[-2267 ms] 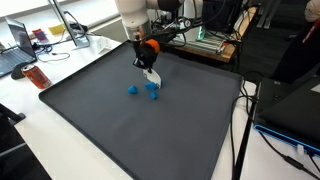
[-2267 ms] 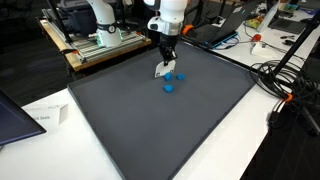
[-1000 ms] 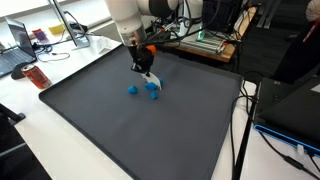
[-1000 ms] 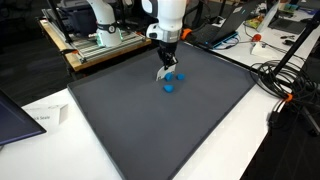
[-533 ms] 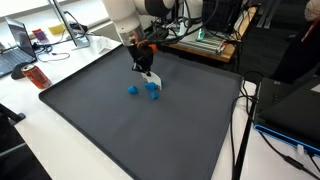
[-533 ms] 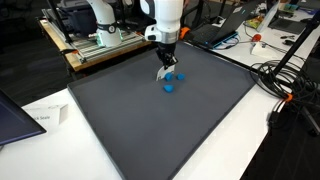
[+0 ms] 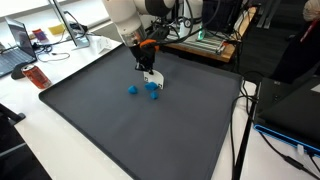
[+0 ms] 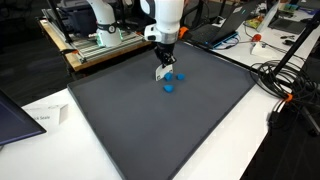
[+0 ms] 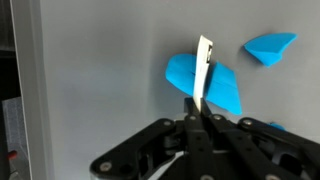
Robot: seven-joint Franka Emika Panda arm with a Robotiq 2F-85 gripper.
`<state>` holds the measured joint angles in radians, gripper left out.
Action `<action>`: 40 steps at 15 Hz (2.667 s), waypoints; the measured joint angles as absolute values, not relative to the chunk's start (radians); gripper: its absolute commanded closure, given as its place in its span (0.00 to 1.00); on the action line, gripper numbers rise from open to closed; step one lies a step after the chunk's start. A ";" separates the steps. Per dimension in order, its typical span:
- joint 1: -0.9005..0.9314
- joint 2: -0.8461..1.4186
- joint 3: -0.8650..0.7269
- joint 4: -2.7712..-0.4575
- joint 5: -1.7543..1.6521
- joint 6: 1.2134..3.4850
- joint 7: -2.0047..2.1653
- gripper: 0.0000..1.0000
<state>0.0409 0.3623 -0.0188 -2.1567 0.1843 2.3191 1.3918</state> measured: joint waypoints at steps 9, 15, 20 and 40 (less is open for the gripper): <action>0.052 0.359 -0.029 -2.158 0.134 2.274 1.385 0.99; 0.066 0.340 -0.055 -2.171 0.053 2.204 1.410 0.99; 0.072 0.309 -0.068 -2.189 -0.013 2.197 1.460 0.99; 0.142 0.142 0.014 -2.101 -0.287 1.874 1.721 0.99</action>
<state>0.1418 0.1416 0.0139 -2.1009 -0.2867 1.8735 1.7206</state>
